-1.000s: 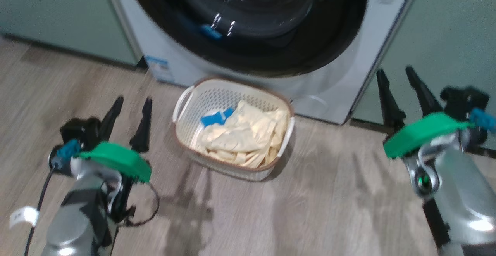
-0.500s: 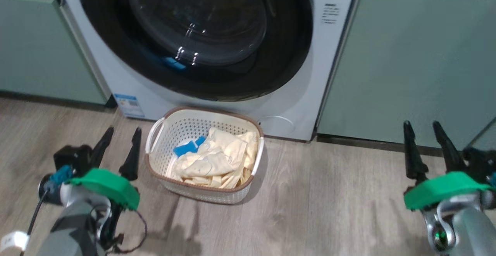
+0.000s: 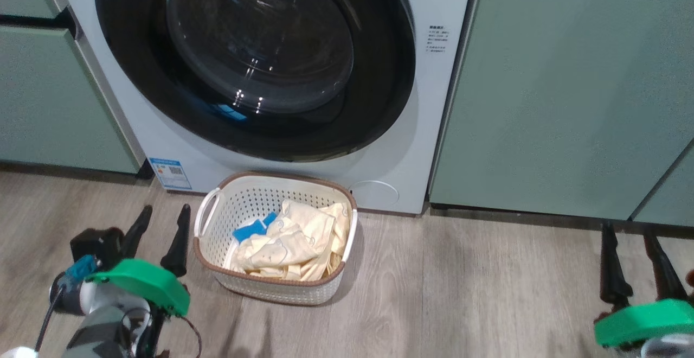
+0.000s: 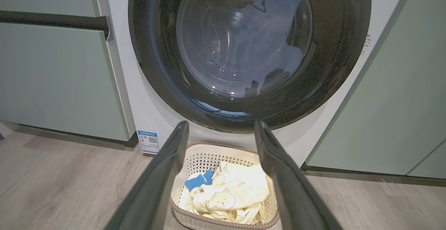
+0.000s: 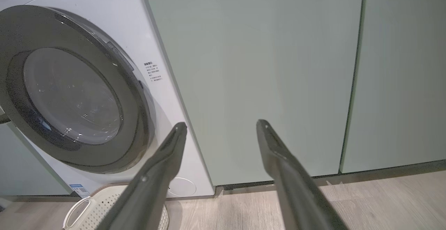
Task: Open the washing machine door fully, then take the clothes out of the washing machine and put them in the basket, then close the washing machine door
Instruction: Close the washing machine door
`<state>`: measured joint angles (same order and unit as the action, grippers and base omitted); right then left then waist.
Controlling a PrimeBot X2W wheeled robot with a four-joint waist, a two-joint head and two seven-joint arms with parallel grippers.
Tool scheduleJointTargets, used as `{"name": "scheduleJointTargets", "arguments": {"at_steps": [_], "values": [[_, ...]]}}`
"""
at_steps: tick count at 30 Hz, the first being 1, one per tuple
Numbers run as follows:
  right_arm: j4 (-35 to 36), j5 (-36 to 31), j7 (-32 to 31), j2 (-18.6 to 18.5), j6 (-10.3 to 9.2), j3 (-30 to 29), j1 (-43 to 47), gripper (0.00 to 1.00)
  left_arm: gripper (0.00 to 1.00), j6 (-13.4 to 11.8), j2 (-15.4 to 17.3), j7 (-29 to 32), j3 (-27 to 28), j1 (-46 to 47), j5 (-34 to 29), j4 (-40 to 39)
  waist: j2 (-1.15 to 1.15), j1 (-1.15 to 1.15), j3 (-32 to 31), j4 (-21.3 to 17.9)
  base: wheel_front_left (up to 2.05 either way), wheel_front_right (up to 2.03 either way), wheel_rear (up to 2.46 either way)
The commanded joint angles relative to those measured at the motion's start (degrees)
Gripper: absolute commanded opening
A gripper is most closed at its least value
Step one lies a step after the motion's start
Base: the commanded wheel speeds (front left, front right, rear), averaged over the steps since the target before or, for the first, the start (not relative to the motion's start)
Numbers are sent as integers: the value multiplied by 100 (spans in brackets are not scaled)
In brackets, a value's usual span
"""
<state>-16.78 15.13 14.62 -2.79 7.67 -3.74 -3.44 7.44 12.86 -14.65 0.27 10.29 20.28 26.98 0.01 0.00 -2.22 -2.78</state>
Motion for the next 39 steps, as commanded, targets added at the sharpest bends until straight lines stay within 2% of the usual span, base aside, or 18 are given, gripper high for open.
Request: {"name": "scheduleJointTargets", "arguments": {"at_steps": [1,15,39], "values": [[224,13,38,-9,-19,55,-106,100,100,4,130,-35,275,153,4,-135,-1,0,-39,-15,0,0,0],[231,-72,38,-9,-19,-201,283,100,100,4,100,-35,203,78,13,-119,-1,0,-219,-66,0,0,0],[165,-375,38,-9,-19,-29,266,100,100,4,152,-35,176,161,-96,4,-1,0,-151,-47,0,0,0]]}}
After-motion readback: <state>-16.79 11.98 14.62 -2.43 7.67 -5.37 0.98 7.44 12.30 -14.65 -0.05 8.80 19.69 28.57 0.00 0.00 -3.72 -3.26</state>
